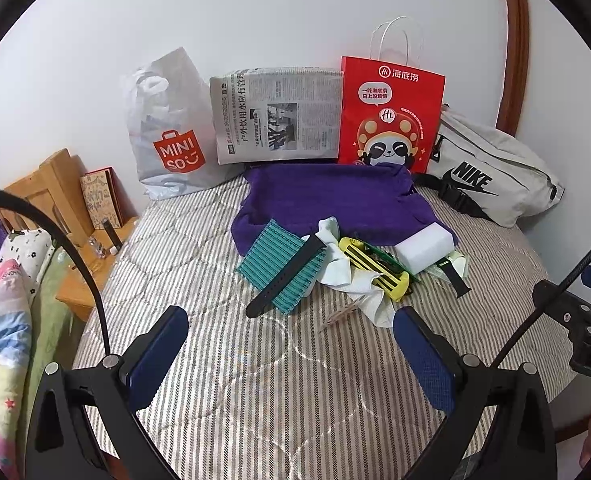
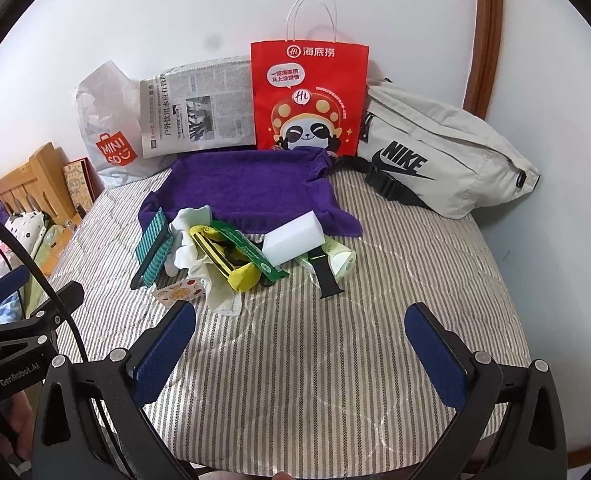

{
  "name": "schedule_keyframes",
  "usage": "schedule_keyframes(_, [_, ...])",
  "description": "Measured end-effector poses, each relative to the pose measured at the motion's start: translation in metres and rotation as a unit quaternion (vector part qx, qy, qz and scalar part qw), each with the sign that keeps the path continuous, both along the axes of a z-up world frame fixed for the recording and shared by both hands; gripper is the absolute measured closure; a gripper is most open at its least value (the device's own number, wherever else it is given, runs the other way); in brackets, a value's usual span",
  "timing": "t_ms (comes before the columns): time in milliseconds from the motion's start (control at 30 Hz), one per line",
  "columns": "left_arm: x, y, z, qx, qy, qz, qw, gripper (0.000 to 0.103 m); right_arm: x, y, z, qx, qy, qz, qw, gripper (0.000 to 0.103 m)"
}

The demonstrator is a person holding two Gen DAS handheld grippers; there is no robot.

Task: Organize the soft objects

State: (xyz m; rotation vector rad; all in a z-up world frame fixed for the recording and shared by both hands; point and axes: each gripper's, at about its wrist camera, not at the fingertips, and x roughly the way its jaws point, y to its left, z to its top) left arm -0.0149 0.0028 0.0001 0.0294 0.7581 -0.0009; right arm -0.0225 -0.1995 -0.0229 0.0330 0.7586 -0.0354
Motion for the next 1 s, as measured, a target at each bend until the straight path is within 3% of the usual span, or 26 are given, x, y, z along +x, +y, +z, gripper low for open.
schedule_keyframes(333, [0.033,0.028,-0.025,-0.011,0.017,0.017,0.9996,0.0,0.027,-0.008,-0.022,0.003,0.028,-0.005,1.0,0.0])
schedule_keyframes(600, [0.066,0.044,-0.065,-0.023,0.063,0.017,0.9976,0.0,0.056,-0.012,-0.043,0.001,0.053,-0.003,0.999,0.0])
schedule_keyframes(767, [0.071,0.019,-0.072,-0.055,0.054,-0.072,0.9944,0.0,0.073,-0.017,-0.055,0.002,0.068,-0.007,0.998,0.0])
schedule_keyframes(1000, [0.076,-0.018,-0.095,0.004,0.059,-0.152,0.9866,0.003,0.087,-0.028,-0.068,0.007,0.085,-0.014,0.996,0.0])
